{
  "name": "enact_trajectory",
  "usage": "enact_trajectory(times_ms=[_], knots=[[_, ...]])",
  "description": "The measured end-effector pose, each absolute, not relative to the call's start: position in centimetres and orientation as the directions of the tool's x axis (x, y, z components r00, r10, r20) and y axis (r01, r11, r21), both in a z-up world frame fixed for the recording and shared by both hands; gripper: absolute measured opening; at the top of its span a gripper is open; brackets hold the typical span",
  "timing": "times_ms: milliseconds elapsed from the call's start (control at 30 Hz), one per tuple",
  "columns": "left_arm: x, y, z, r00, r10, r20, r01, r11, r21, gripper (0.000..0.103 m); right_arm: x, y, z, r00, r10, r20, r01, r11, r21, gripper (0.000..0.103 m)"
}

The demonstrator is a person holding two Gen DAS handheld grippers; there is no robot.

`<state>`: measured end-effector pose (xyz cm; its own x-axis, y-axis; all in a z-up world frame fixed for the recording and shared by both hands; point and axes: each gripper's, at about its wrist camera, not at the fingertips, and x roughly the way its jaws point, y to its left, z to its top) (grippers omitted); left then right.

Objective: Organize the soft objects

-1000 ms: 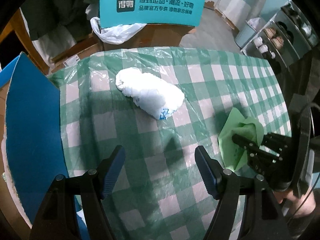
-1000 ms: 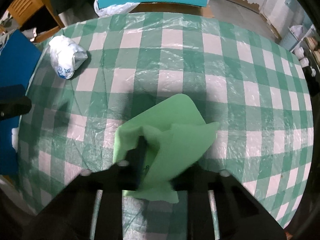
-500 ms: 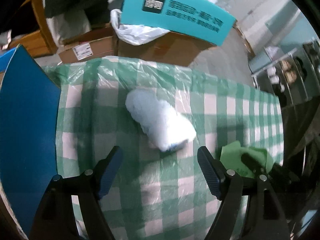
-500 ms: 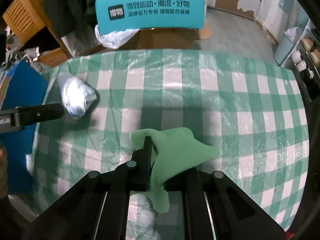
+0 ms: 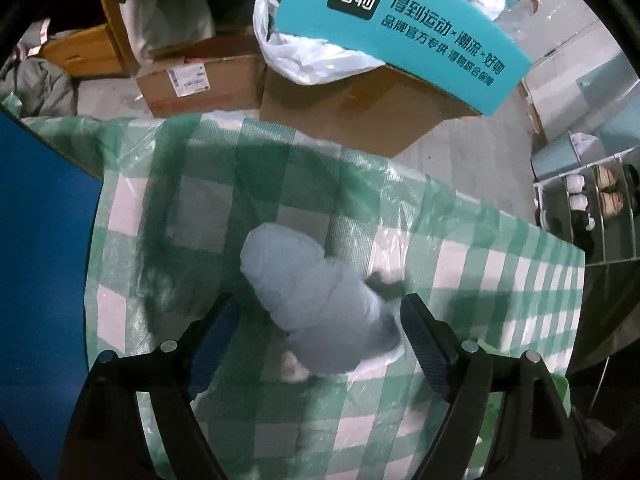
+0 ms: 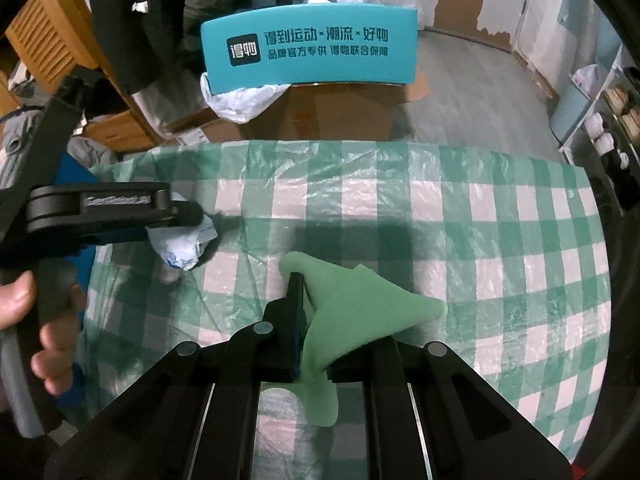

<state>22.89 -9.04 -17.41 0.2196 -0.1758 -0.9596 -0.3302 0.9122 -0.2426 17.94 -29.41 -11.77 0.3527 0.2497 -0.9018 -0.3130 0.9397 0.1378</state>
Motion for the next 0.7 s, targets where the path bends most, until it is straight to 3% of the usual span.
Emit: enact_trajectory(times_ms=[67, 267, 700], knots=[[23.0, -9.5, -17.5, 0.203, -0.15, -0.968, -0.315, 0.926, -0.209, 0.081, 17.9, -29.6, -11.6, 0.354, 0.251, -0.901, -0.31, 0.94, 0.14, 0.008], [22.9, -10.4, -17.3, 0.216, -0.111, -0.97, -0.24, 0.957, -0.163, 0.056, 17.9, -30.4, -11.4, 0.354, 0.255, -0.9, -0.293, 0.944, 0.152, 0.008], [20.6, -10.2, -14.9, 0.27, -0.097, -0.958, -0.136, 0.981, -0.138, 0.049, 17.1, -30.0, -10.2, 0.364, 0.267, -0.892, -0.312, 0.938, 0.154, 0.008]])
